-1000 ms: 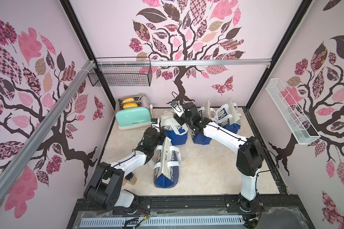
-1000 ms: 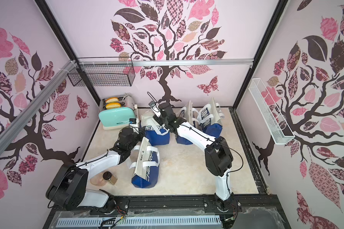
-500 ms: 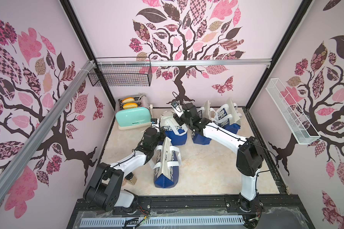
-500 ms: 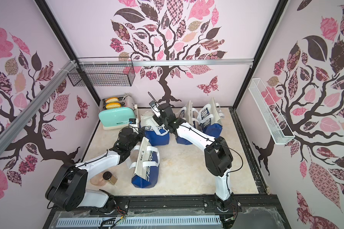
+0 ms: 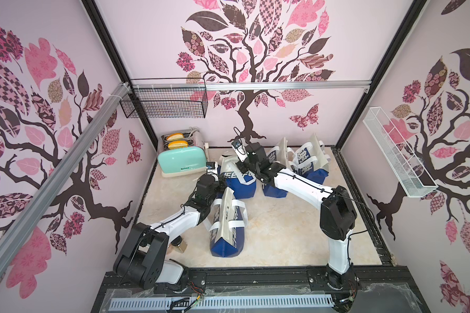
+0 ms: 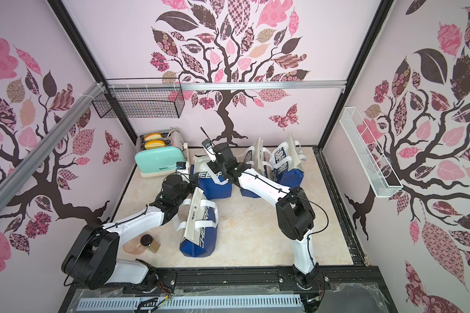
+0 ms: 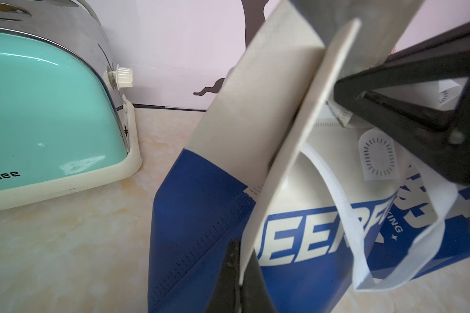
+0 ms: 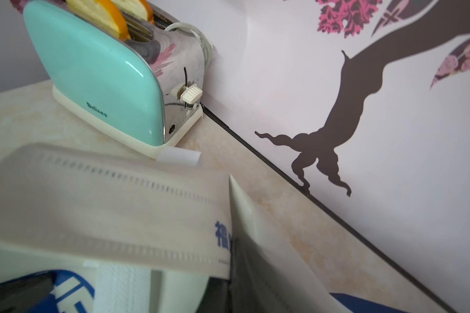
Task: Open the takeout bag
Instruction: Open the takeout bag at the center of the board.
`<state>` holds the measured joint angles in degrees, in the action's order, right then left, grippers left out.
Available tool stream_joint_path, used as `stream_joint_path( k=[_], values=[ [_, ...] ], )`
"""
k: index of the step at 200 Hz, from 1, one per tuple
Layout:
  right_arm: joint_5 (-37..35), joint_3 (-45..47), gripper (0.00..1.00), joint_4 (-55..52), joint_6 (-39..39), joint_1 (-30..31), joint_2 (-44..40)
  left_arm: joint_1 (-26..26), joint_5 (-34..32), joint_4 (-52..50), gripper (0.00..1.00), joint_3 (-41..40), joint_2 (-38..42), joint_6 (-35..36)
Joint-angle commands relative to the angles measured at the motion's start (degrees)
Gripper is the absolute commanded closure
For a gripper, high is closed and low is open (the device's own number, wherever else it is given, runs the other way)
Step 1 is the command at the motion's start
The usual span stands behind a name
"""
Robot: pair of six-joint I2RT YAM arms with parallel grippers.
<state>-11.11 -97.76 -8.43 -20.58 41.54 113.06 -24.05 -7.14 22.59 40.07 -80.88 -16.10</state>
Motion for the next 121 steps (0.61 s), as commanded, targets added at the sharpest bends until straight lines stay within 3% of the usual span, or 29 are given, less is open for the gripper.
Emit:
stream_joint_path(
  k=[1, 60, 100, 121],
  values=[
    [-4.47, -2.48, 1.00, -6.38, 0.14, 0.26, 0.06, 0.06, -1.39, -0.63, 1.00, 1.22, -0.53, 0.36],
    [-17.14, -11.51, 1.00, -16.38, -7.84, 1.06, -2.44, 0.06, -4.28, -1.61, 1.00, 1.94, -3.38, 0.94],
    [-25.98, -21.61, 1.00, -21.72, -17.64, 2.98, 1.65, -0.86, -6.71, -3.31, 1.00, 2.73, -4.78, 3.83],
    [-26.84, -30.02, 1.00, -27.85, -20.20, 3.71, 5.78, -1.58, -7.40, -3.64, 1.00, 2.90, -5.04, 4.97]
  ],
)
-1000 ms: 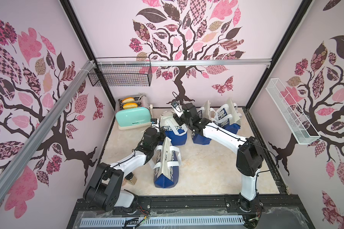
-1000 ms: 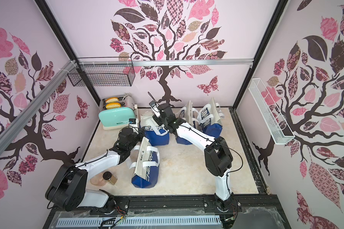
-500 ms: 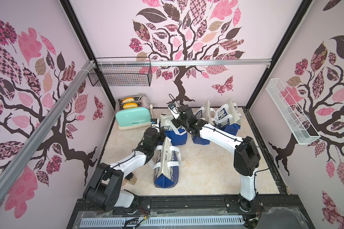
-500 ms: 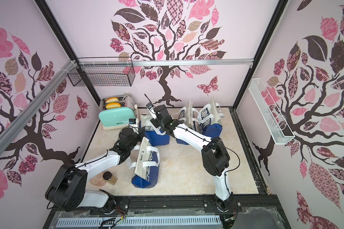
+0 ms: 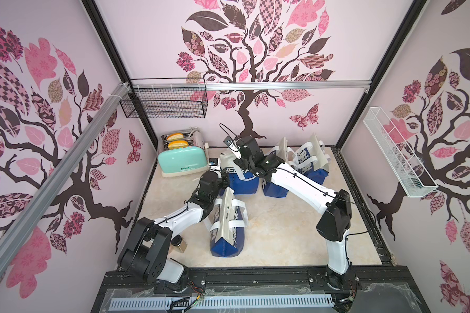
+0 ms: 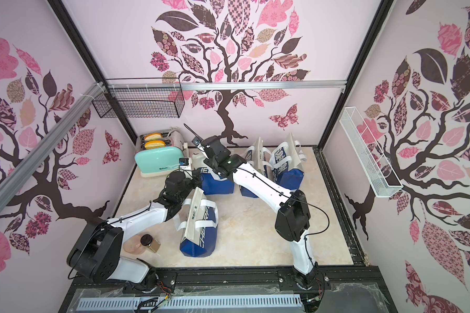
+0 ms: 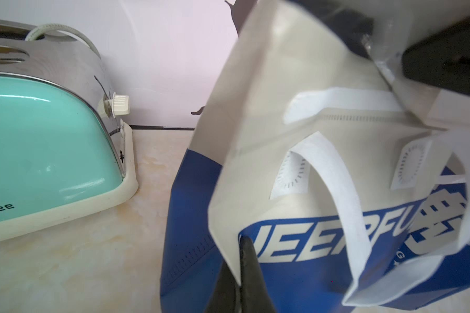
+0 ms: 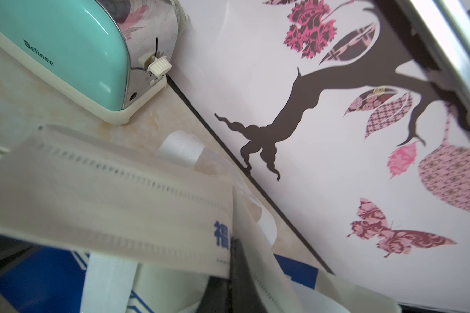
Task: Open the takeout bag
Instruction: Open the takeout bag at the center of the board.
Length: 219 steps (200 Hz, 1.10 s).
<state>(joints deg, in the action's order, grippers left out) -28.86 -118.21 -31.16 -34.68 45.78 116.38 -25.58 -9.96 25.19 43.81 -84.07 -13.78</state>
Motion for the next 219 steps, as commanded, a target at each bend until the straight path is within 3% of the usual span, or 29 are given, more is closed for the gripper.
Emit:
stream_joint_path(
  k=[1, 64, 94, 104, 138, 172, 219],
  values=[
    [-9.06, -9.84, 1.00, -5.35, -6.19, -0.48, 2.63, -0.07, -4.61, -6.27, 1.00, -0.83, -1.87, 2.68],
    [-10.20, -20.04, 1.00, -10.20, -13.27, 0.36, 7.59, -0.96, -6.20, -7.61, 1.00, -0.47, -3.08, 5.48],
    [0.12, -20.28, 1.00, -15.99, -2.02, -1.43, 5.24, -0.96, -5.02, -6.24, 1.00, -1.07, -2.73, 2.81],
    [5.25, -17.69, 1.00, -16.62, 3.02, -2.67, 3.55, -0.92, -4.17, -6.03, 1.00, -1.18, -2.41, 1.88],
    [16.62, 3.52, 0.58, -4.31, 13.50, -6.24, -6.42, -0.96, -2.88, -5.17, 1.00, -1.27, -1.31, 0.23],
    [21.66, 20.37, 0.44, 7.75, 18.12, -7.11, -13.76, -0.95, -2.97, -5.19, 1.00, -0.75, -0.55, -0.45],
    [25.33, 31.13, 0.40, 19.65, 19.87, -6.18, -19.21, -0.96, -2.53, -4.40, 1.00, -0.47, -0.06, -0.98]
  ],
)
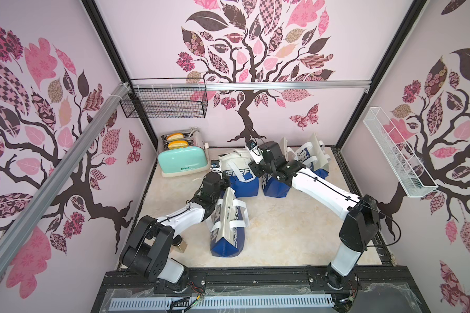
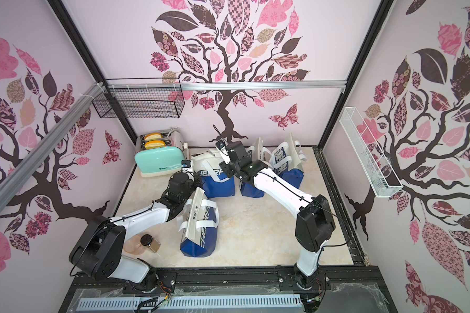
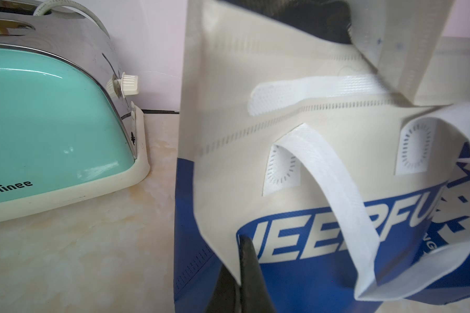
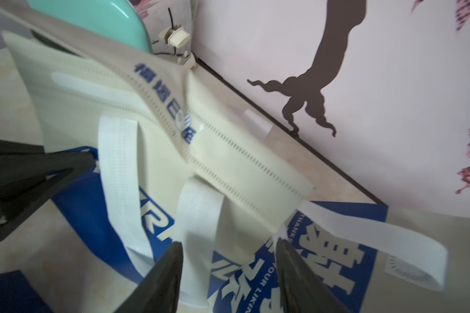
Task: Open the takeout bag
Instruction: Open the takeout bag at the center of the board.
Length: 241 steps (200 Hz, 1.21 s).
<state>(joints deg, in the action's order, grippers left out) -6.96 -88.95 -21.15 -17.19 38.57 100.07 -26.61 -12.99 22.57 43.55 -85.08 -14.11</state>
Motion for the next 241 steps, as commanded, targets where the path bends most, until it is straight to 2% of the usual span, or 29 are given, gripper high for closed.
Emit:
stream_joint_path(
  k=[1, 72, 241],
  values=[
    [3.39, 1.90, 0.40, 9.72, 2.27, 1.14, -2.93, 0.07, 0.51, -1.71, 1.00, -0.22, 0.95, -0.66],
    [-0.22, -6.57, 0.35, 9.26, -0.99, 2.50, 4.12, 0.06, 0.95, -1.51, 1.00, -0.46, 1.83, -0.57],
    [-6.28, -17.00, 0.47, 9.72, -4.33, 2.57, 14.45, -0.02, 1.22, -0.82, 1.00, -1.63, 3.38, 0.95]
  ],
)
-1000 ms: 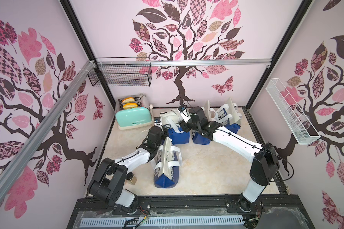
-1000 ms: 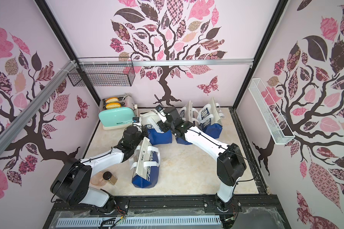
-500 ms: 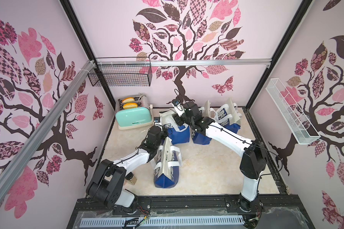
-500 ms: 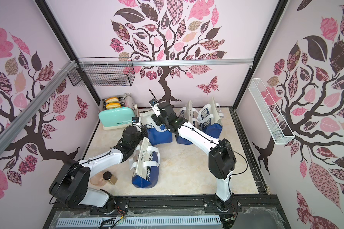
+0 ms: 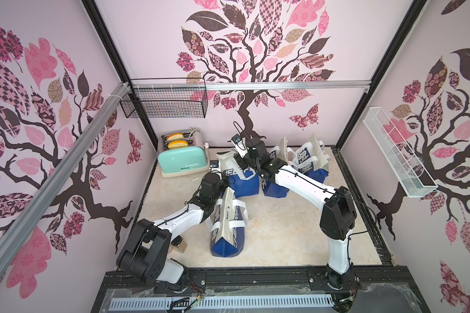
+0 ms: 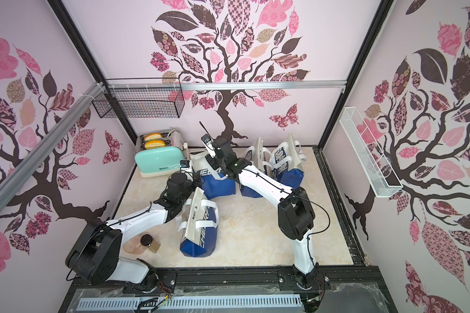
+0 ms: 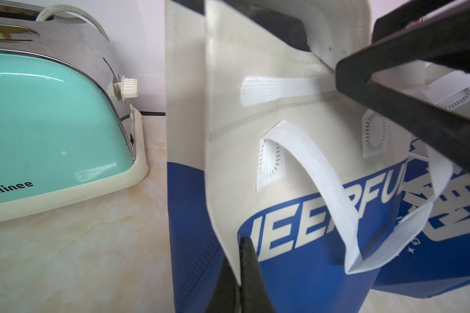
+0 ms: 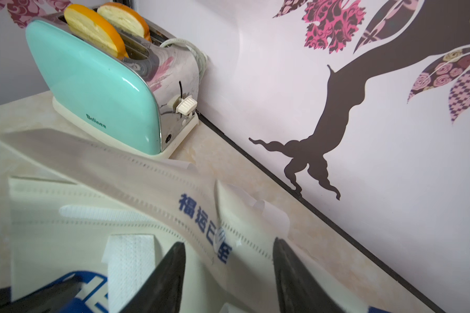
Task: Open the takeout bag
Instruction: Open the takeout bag at the center of the board.
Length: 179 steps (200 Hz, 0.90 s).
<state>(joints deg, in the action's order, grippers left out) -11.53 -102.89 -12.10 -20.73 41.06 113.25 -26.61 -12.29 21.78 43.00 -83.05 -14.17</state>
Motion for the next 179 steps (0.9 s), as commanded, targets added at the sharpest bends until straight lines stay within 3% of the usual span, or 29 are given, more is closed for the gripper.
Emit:
stream_joint_path(
  k=[1, 48, 78, 93, 123, 179],
  values=[
    [-1.77, -3.08, 0.47, 0.67, -0.79, 0.07, 1.36, -0.02, 0.52, -0.05, 1.00, -1.08, 1.37, 1.00],
    [-2.61, -5.79, 0.58, 0.04, -2.07, 0.08, 4.00, 0.05, 0.43, 0.26, 1.00, -1.48, 1.82, 1.55],
    [-3.71, -6.80, 0.80, 0.01, -2.93, 0.12, 4.83, -0.02, 0.34, 0.65, 1.00, -2.02, 2.10, 1.89],
    [-4.55, -7.19, 1.00, -0.07, -3.21, 0.08, 4.85, -0.02, 0.14, 1.08, 1.00, -2.31, 2.01, 2.04],
    [-7.26, -8.34, 1.00, -0.94, -4.51, 0.32, 4.01, -0.01, -0.04, 1.48, 1.00, -2.64, 1.24, 2.25],
    [-16.23, -9.81, 1.00, -1.66, -15.93, 2.03, 0.91, 0.03, -2.96, -1.48, 1.00, -1.09, -1.27, 1.61]
  ],
)
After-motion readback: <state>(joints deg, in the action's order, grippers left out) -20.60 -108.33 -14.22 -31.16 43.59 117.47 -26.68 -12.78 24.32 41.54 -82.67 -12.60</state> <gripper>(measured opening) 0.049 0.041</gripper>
